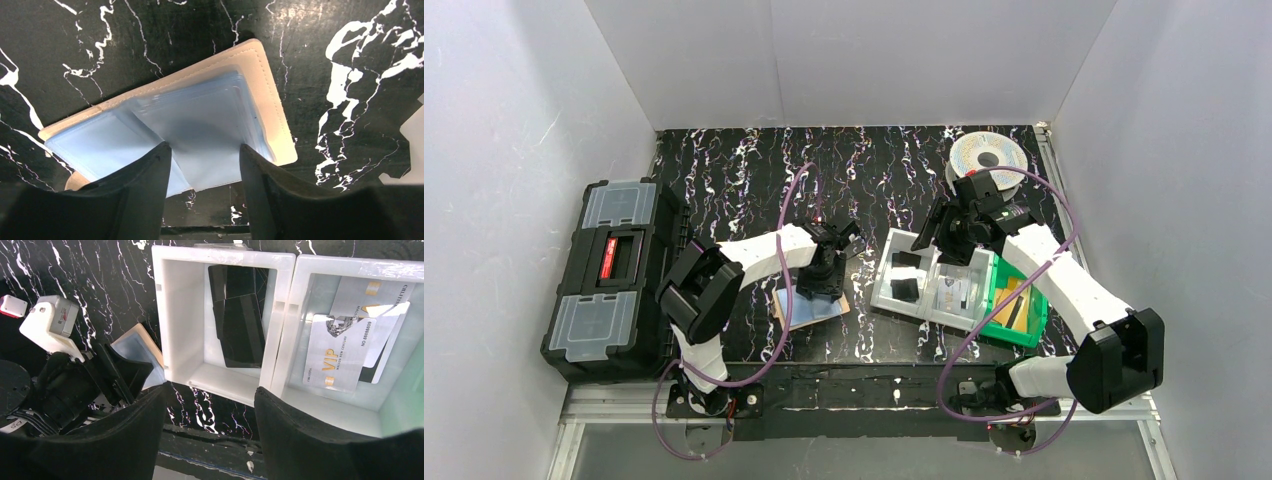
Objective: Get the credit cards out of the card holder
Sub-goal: Remove the credit card from the card holder.
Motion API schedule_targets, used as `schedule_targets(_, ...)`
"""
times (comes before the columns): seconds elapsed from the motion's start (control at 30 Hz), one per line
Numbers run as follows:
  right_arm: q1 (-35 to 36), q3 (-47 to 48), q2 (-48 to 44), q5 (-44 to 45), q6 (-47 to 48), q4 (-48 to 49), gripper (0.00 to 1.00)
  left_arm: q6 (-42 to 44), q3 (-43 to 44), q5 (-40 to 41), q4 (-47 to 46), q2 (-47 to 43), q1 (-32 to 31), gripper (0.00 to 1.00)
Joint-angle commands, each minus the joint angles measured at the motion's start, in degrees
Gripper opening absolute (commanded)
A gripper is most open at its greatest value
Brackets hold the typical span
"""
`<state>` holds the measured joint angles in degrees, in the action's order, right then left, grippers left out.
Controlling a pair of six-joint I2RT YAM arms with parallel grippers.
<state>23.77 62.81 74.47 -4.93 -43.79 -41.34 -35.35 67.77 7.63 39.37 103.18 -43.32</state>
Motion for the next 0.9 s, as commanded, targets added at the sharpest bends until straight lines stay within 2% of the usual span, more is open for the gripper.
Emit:
schedule_targets(0.0,0.5,2.0,0.3,-0.8,0.1,1.7,0.72,-0.1,-2.2,5.9,0.5,5.0,0.1,0.43)
schedule_targets(0.13,0.7,1.7,0.2,-0.7,0.1,1.9,0.72,0.0,-2.1,4.2,-0.4,4.9,0.1,0.28)
schedule_targets(0.53,4.3,2.7,1.9,-1.0,-0.2,2.9,0.72,-0.4,-2.1,-2.2,-1.2,-1.2,1.1,0.0)
schedule_targets(0.87,10.6,7.1,7.5,-1.2,-1.3,4.2,0.72,0.3,-6.3,-11.9,-5.2,-10.5,5.6,0.0)
